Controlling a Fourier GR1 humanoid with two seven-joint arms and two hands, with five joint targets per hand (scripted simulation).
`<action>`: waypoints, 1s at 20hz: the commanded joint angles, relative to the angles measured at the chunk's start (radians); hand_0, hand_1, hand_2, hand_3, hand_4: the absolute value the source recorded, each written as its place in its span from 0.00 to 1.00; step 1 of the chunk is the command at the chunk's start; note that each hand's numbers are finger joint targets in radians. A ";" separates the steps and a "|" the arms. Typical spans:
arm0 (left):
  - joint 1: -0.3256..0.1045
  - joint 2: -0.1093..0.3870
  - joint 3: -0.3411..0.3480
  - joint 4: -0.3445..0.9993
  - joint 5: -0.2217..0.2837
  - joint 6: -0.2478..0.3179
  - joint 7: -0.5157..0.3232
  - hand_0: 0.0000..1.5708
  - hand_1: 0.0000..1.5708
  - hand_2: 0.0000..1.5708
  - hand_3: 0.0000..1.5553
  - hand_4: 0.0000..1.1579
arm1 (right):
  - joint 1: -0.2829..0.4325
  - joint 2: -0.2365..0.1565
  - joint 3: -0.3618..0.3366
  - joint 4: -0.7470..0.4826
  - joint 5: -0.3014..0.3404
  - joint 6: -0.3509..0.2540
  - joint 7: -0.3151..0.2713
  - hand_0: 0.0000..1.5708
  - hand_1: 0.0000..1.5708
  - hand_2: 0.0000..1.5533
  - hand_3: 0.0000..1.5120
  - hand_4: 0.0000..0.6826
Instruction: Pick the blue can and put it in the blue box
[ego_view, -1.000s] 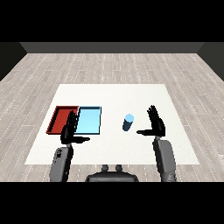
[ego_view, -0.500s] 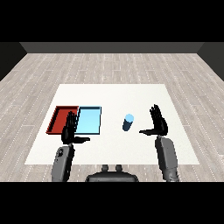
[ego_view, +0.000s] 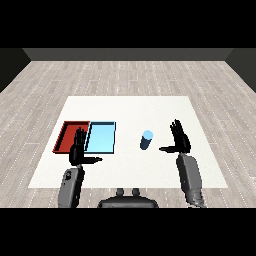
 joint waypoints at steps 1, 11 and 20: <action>0.026 0.024 0.017 -0.025 0.029 -0.034 0.011 0.00 0.00 0.00 0.00 0.00 | -0.071 -0.005 -0.009 0.108 -0.021 0.020 -0.010 0.00 0.00 0.00 0.00 0.00; 0.003 0.001 0.005 -0.017 0.013 0.007 0.012 0.00 0.00 0.00 0.00 0.00 | -0.070 0.029 -0.005 0.214 -0.024 -0.017 -0.030 0.00 0.00 0.00 0.00 0.00; 0.031 -0.035 -0.024 -0.033 0.008 0.021 -0.010 0.00 0.00 0.00 0.00 0.00 | -0.157 0.017 -0.012 0.377 -0.017 -0.018 -0.082 0.00 0.00 0.00 0.00 0.00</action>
